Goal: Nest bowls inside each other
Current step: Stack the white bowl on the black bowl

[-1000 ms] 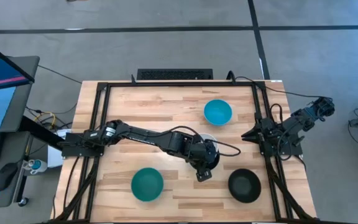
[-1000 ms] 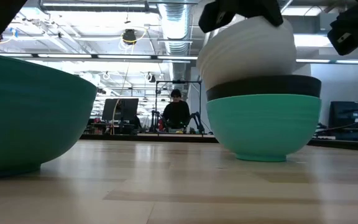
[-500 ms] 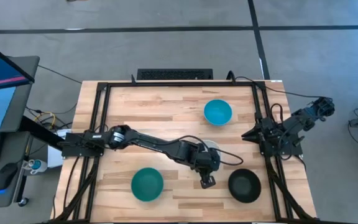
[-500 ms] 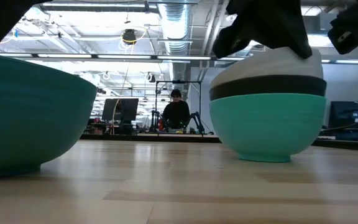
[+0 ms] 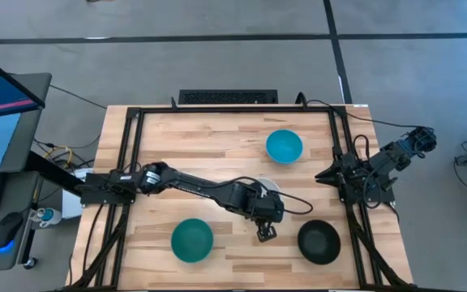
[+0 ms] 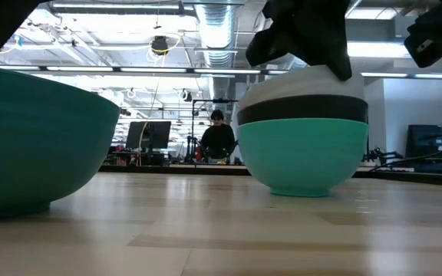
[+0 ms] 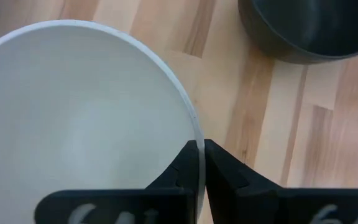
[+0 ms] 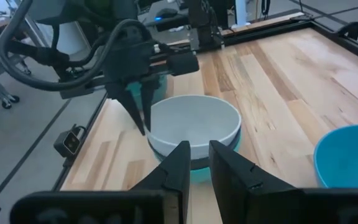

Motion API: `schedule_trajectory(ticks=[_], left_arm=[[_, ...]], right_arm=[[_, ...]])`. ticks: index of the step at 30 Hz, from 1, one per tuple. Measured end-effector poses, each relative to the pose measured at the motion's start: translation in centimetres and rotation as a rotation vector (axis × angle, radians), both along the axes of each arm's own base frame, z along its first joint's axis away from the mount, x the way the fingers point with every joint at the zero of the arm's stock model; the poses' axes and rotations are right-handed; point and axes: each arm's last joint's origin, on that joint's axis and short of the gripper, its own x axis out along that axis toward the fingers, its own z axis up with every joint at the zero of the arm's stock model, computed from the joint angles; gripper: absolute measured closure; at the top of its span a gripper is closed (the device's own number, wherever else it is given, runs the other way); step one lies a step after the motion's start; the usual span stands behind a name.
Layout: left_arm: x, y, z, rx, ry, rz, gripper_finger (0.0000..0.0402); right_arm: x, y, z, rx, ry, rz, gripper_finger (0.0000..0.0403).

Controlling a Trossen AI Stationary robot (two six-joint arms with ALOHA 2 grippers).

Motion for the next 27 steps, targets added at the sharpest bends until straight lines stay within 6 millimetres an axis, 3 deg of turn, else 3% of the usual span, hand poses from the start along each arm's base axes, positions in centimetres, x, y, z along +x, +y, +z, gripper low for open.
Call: schedule_trajectory(ticks=[12, 21, 27], left_arm=[[-1.0, 0.2, 1.7, 0.05, 0.029, 0.029, 0.0401], [-0.9, 0.7, 1.6, 0.027, 0.04, 0.026, 0.0401], [-0.3, 0.7, 0.5, 0.015, 0.047, 0.007, 0.0391]], right_arm=[[0.0, 0.0, 0.0, -0.001, 0.001, -0.002, 0.0321], [0.0, 0.0, 0.0, -0.001, 0.0, -0.003, 0.0321], [0.0, 0.0, 0.0, -0.001, 0.001, -0.003, 0.0321]])
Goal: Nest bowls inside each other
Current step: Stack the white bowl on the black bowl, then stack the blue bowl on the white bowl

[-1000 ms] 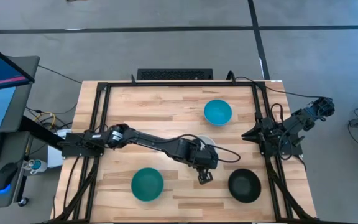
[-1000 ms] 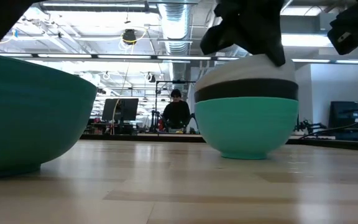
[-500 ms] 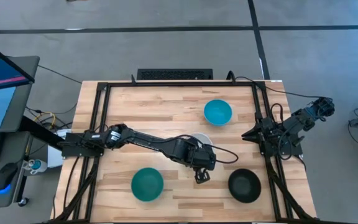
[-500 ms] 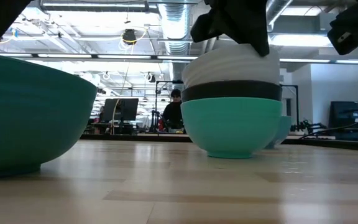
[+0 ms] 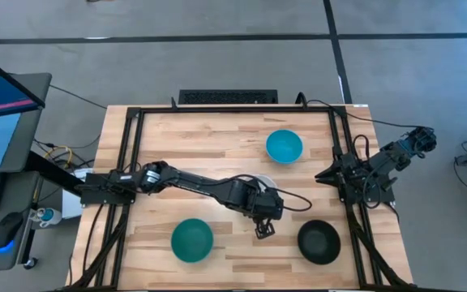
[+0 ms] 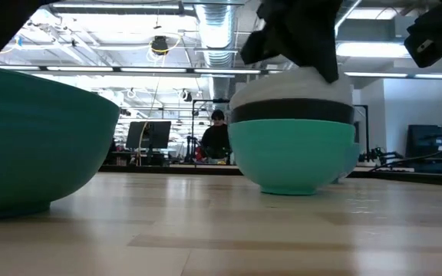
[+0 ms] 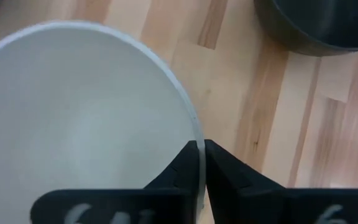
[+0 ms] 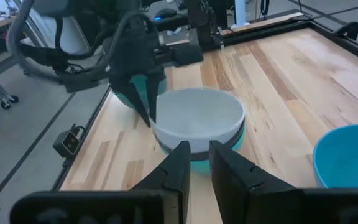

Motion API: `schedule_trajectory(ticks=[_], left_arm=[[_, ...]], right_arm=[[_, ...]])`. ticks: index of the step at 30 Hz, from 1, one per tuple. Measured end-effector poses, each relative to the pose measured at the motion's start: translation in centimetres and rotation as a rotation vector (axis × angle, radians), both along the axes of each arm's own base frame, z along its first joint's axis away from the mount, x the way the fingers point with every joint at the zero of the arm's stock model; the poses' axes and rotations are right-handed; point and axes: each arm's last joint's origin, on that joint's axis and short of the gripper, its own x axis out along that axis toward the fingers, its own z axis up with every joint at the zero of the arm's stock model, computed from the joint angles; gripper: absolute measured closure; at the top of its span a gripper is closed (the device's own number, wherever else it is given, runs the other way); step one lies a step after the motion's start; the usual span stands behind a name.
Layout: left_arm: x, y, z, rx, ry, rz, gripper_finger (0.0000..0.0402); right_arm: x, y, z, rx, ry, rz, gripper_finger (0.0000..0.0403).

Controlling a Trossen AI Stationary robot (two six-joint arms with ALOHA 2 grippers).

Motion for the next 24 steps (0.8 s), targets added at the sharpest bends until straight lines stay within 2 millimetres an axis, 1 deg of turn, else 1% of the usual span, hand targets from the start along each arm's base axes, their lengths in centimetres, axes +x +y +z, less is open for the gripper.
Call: schedule_trajectory(ticks=[7, 11, 16, 21, 24], left_arm=[[0.5, 0.0, -0.9, -0.032, 0.013, -0.02, 0.0379], [0.7, 0.5, -0.7, -0.041, -0.01, -0.009, 0.0368], [1.1, 1.0, 0.0, -0.083, -0.058, -0.006, 0.0343], [1.3, 0.8, 0.2, -0.157, -0.072, -0.02, 0.0311], [1.4, 0.8, 0.5, -0.152, -0.095, -0.023, 0.03]], right_arm=[[0.0, 0.0, 0.0, 0.001, 0.0, 0.0, 0.0321], [0.0, 0.0, 0.0, 0.001, 0.0, 0.002, 0.0321], [0.0, 0.0, 0.0, 0.001, 0.001, 0.003, 0.0321], [0.0, 0.0, 0.0, 0.001, 0.0, 0.003, 0.0321], [0.0, 0.0, 0.0, 0.001, 0.001, 0.003, 0.0321]])
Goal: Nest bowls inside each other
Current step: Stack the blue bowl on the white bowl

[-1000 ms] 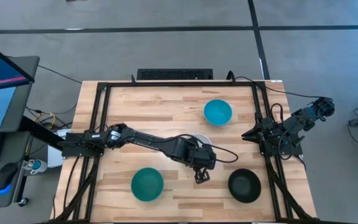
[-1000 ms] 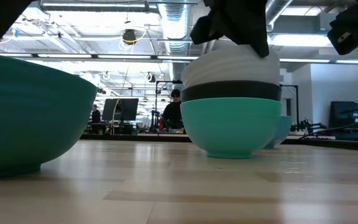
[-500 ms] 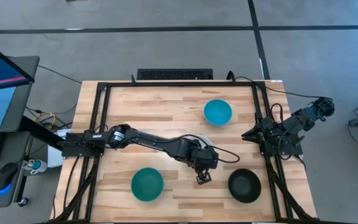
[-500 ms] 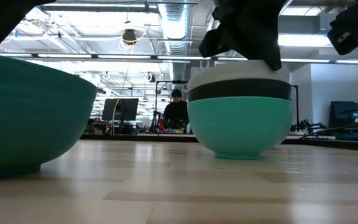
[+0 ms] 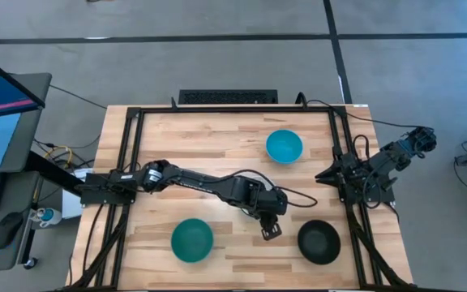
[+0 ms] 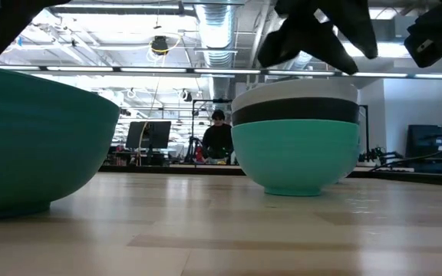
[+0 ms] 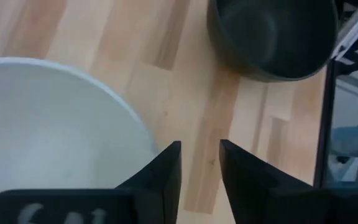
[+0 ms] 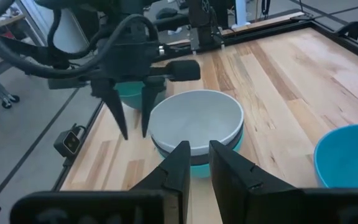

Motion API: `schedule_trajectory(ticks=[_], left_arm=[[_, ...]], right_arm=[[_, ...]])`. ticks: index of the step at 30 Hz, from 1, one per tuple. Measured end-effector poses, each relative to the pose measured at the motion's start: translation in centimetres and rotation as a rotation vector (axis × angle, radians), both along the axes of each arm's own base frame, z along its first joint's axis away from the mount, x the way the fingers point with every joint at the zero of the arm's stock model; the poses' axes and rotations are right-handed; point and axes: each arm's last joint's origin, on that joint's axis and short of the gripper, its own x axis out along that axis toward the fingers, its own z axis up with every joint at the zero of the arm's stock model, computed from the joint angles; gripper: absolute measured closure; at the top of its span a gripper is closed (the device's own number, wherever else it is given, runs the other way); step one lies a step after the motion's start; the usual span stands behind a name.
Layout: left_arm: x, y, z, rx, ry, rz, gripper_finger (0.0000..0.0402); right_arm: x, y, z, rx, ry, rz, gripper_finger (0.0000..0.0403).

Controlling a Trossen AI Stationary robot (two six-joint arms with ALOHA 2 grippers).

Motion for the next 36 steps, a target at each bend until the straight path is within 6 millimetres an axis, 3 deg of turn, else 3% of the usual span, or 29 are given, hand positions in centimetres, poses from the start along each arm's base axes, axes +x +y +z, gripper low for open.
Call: schedule_trajectory(ticks=[5, 13, 19, 24, 30, 36], left_arm=[[-0.2, 1.7, 2.0, 0.098, -0.072, 0.022, 0.0303], [-0.8, 7.8, 4.8, 0.209, -0.106, 0.034, 0.0317], [-0.9, 13.0, 5.1, 0.254, -0.101, 0.069, 0.0318], [-1.0, 16.0, 5.3, 0.242, -0.114, 0.046, 0.0318], [-1.3, 18.6, 5.3, 0.218, -0.12, 0.022, 0.0318], [-1.4, 19.2, 4.4, 0.224, -0.096, -0.047, 0.0318]], right_arm=[[0.0, 0.0, 0.0, 0.0, 0.0, 0.0, 0.0321], [0.0, 0.0, 0.0, 0.008, 0.0, -0.013, 0.0321], [0.1, -0.4, -0.1, -0.019, -0.002, -0.132, 0.0321], [0.9, 0.1, -0.5, -0.061, 0.056, -0.141, 0.0321], [2.4, 0.9, -1.4, -0.148, 0.163, -0.2, 0.0321], [3.3, 0.9, -1.4, -0.205, 0.17, -0.395, 0.0321]])
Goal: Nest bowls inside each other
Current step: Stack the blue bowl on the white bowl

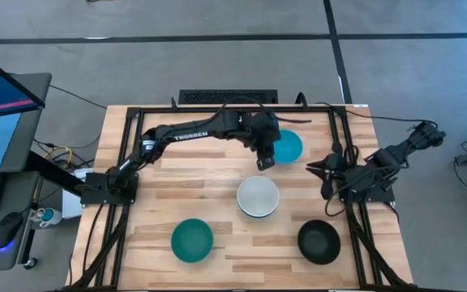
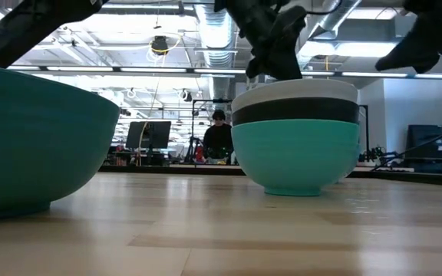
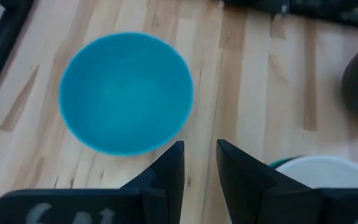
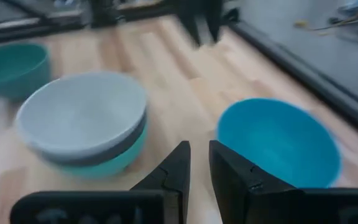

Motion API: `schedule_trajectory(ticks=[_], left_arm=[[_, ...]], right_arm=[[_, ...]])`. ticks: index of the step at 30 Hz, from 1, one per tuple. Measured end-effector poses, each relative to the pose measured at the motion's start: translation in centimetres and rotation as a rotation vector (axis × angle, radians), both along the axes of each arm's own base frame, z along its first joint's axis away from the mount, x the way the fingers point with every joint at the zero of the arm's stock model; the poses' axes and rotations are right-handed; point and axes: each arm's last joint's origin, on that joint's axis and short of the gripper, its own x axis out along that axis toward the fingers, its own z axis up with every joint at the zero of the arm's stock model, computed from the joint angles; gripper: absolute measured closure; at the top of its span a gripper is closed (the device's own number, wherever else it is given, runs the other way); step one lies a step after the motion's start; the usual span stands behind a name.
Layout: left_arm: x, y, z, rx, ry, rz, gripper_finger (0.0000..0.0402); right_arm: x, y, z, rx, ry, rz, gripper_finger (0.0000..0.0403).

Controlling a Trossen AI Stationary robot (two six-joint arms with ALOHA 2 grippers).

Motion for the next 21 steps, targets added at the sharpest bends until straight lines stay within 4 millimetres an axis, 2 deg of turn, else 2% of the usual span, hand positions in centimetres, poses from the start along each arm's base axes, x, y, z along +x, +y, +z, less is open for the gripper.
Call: schedule_trajectory(ticks=[5, 12, 21], left_arm=[[0.3, -0.1, -0.9, 0.017, 0.0, -0.08, 0.0318], [0.0, -0.1, -3.4, -0.021, 0.084, -0.124, 0.0318], [0.5, 0.7, -3.9, 0.056, 0.026, -0.147, 0.0318]], right_arm=[[0.6, 0.3, 0.7, 0.029, -0.032, -0.066, 0.0321], [2.0, 1.0, 0.3, -0.012, 0.031, -0.091, 0.0321], [3.0, 1.7, 0.8, -0.017, 0.053, -0.101, 0.0321]])
